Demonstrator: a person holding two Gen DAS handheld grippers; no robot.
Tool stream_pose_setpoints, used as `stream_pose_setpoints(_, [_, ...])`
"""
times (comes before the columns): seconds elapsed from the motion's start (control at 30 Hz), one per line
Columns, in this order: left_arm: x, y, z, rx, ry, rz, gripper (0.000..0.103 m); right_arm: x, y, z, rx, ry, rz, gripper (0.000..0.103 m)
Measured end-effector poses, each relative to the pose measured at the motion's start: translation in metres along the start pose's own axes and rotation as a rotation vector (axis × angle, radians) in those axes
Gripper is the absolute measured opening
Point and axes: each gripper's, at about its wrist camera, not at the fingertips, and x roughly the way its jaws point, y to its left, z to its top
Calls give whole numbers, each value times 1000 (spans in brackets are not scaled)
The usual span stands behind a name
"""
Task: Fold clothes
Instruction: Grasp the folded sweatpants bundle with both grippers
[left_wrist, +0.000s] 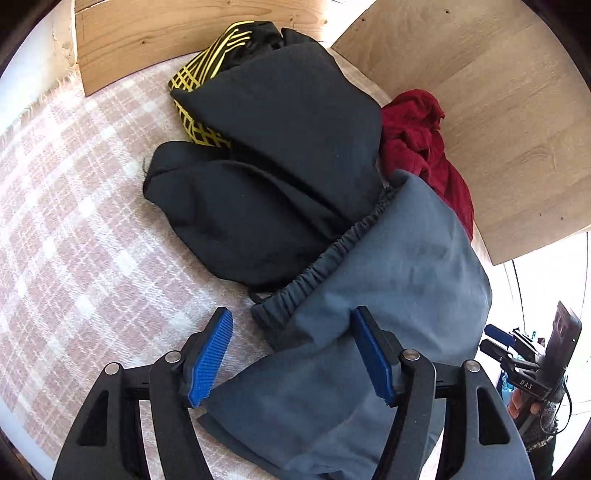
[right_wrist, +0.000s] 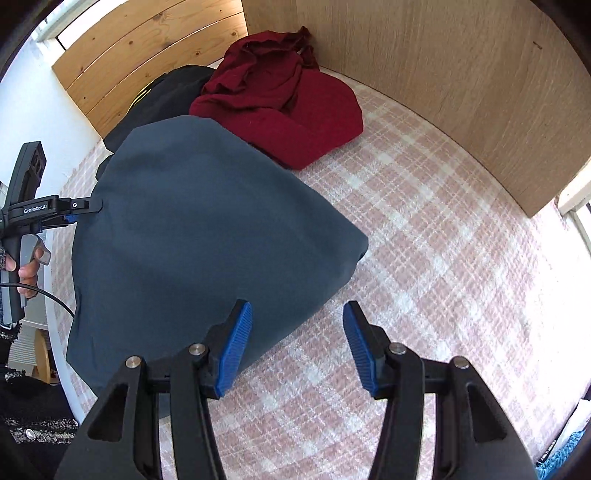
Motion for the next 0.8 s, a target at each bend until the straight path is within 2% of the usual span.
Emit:
stream_pose_setpoints(0.23, [9,-14,8,61,38,-2,61,-4,4,9,2,-10,-16,51])
stream_pose_setpoints(0.37, [5,-14,13,87,21,-42,34,-4,-5,13,52,-15,0,51])
stream_pose_setpoints(0.4, [4,-14,14,93,18,-48,30,-2,-8,13,73,-15,12,51])
stream_pose_setpoints(0.63, [-3,-14,11,127,4,-49,25,24,-18,15,193,-12,72,52])
stream_pose_setpoints(0.73, [-3,-9,11,107,31,-70,28,27,-19,16,222,-31,103,62])
stream_pose_setpoints(0.8, [-3,-8,12,101,39,-72,31,21,-22,14,242,-44,87,62])
